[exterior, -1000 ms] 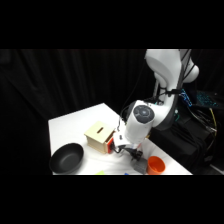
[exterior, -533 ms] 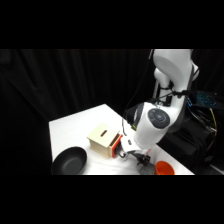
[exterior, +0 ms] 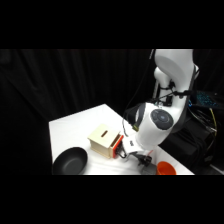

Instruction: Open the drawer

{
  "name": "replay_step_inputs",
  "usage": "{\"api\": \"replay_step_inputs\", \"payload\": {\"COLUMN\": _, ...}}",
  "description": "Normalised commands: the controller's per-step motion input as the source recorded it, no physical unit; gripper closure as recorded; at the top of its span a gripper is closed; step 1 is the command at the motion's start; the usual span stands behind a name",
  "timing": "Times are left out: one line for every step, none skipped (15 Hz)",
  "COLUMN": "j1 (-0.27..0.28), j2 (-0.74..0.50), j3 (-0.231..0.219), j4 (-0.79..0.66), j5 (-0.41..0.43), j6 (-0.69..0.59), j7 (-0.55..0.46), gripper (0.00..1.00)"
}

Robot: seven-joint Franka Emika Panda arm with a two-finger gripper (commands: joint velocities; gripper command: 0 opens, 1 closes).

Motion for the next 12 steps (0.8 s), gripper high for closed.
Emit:
{"api": "replay_step_inputs", "payload": {"j1": 0.137, "j2": 0.2, "j3": 0.05, "j4": -0.01, "j5": -0.096, "j6": 0.03, "j7": 0.21, "gripper": 0.0}}
{"api": "replay_step_inputs", "payload": {"j1": 0.133, "j2": 0.2, "j3": 0.053, "j4": -0.01, "j5": -0.091, "j6": 0.02, "j7": 0.2, "gripper": 0.0}}
{"api": "replay_step_inputs", "payload": {"j1": 0.131, "j2": 0.19, "j3": 0.053, "j4": -0.01, "j5": -0.089, "j6": 0.02, "j7": 0.2, "gripper": 0.0}}
{"api": "replay_step_inputs", "payload": {"j1": 0.132, "j2": 0.19, "j3": 0.051, "j4": -0.01, "j5": -0.089, "j6": 0.02, "j7": 0.2, "gripper": 0.0}}
{"api": "replay_step_inputs", "payload": {"j1": 0.138, "j2": 0.18, "j3": 0.054, "j4": -0.02, "j5": -0.085, "j6": 0.02, "j7": 0.22, "gripper": 0.0}}
{"api": "replay_step_inputs", "payload": {"j1": 0.139, "j2": 0.17, "j3": 0.06, "j4": -0.03, "j5": -0.079, "j6": 0.01, "j7": 0.21, "gripper": 0.0}}
{"api": "replay_step_inputs", "payload": {"j1": 0.137, "j2": 0.16, "j3": 0.063, "j4": -0.04, "j5": -0.07, "j6": 0.01, "j7": 0.22, "gripper": 0.0}}
{"api": "replay_step_inputs", "payload": {"j1": 0.254, "j2": -0.02, "j3": 0.098, "j4": -0.2, "j5": -0.067, "j6": -0.06, "j7": 0.36, "gripper": 0.0}}
{"api": "replay_step_inputs", "payload": {"j1": 0.259, "j2": -0.05, "j3": 0.108, "j4": -0.21, "j5": -0.056, "j6": -0.1, "j7": 0.37, "gripper": 0.0}}
{"api": "replay_step_inputs", "payload": {"j1": 0.249, "j2": -0.07, "j3": 0.122, "j4": -0.21, "j5": -0.048, "j6": -0.11, "j7": 0.37, "gripper": 0.0}}
{"api": "replay_step_inputs", "payload": {"j1": 0.233, "j2": -0.09, "j3": 0.134, "j4": -0.21, "j5": -0.043, "j6": -0.13, "j7": 0.36, "gripper": 0.0}}
{"api": "replay_step_inputs", "payload": {"j1": 0.212, "j2": -0.11, "j3": 0.145, "j4": -0.2, "j5": -0.036, "j6": -0.15, "j7": 0.34, "gripper": 0.0}}
